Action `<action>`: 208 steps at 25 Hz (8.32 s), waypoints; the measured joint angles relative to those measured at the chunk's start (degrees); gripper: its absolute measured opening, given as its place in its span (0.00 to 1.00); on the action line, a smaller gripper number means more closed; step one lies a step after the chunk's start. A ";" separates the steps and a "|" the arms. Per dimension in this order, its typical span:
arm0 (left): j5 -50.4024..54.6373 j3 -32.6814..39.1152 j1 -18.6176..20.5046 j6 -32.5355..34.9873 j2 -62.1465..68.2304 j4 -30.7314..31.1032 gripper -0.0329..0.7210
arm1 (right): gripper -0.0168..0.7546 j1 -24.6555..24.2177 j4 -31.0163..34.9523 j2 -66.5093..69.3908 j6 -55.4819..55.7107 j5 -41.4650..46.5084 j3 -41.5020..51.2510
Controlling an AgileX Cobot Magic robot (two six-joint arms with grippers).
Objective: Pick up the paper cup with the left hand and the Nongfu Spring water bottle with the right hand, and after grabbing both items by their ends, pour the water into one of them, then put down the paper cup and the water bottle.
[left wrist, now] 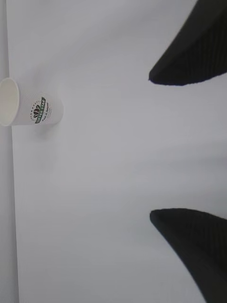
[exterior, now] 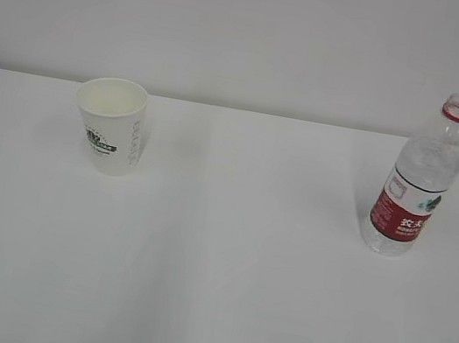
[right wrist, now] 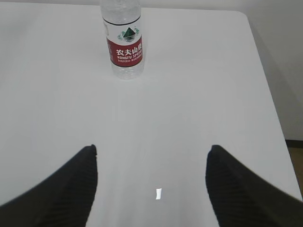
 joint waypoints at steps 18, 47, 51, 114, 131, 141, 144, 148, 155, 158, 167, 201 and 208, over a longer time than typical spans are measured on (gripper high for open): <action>0.00 0.00 0.00 0.00 0.00 0.00 0.83 | 0.72 0.00 0.00 0.00 0.00 0.00 0.00; 0.00 0.00 0.00 0.00 0.00 -0.09 0.82 | 0.72 0.00 0.00 0.00 0.00 0.00 0.00; 0.00 0.00 0.00 0.00 0.00 -0.09 0.80 | 0.72 0.00 0.00 0.00 0.00 0.00 0.00; -37.58 -4.08 0.00 0.00 8.97 2.43 0.75 | 0.72 0.00 1.11 8.67 -1.26 -34.00 -4.82; -44.23 -4.08 0.00 0.00 19.27 5.54 0.74 | 0.72 0.00 0.99 25.89 -1.26 -49.00 -4.61; -46.50 -4.08 0.00 0.00 27.93 5.54 0.74 | 0.72 0.00 0.99 32.47 -1.26 -49.76 -4.61; -46.76 -4.08 0.00 0.00 30.43 5.54 0.74 | 0.72 0.00 0.99 34.18 -1.26 -49.89 -4.61; -46.76 -4.08 0.00 0.00 33.41 5.54 0.74 | 0.72 0.00 1.34 37.21 -1.26 -49.99 -4.61; -45.64 -4.08 0.00 0.00 37.81 4.72 0.74 | 0.71 0.00 3.83 44.07 -1.30 -49.99 -4.61; -44.40 -4.08 0.00 0.00 39.68 4.54 0.74 | 0.71 0.00 4.05 47.27 -1.30 -49.99 -4.61; -44.00 -3.98 0.00 0.00 47.11 4.65 0.74 | 0.72 2.20 4.07 55.09 -3.77 -49.99 -4.61; -74.22 11.38 0.00 0.00 53.59 1.12 0.74 | 0.71 4.64 4.53 67.08 -2.66 -73.09 3.07; -82.39 12.86 -0.14 -0.24 59.53 -0.26 0.74 | 0.71 4.88 4.62 67.08 0.65 -88.68 11.96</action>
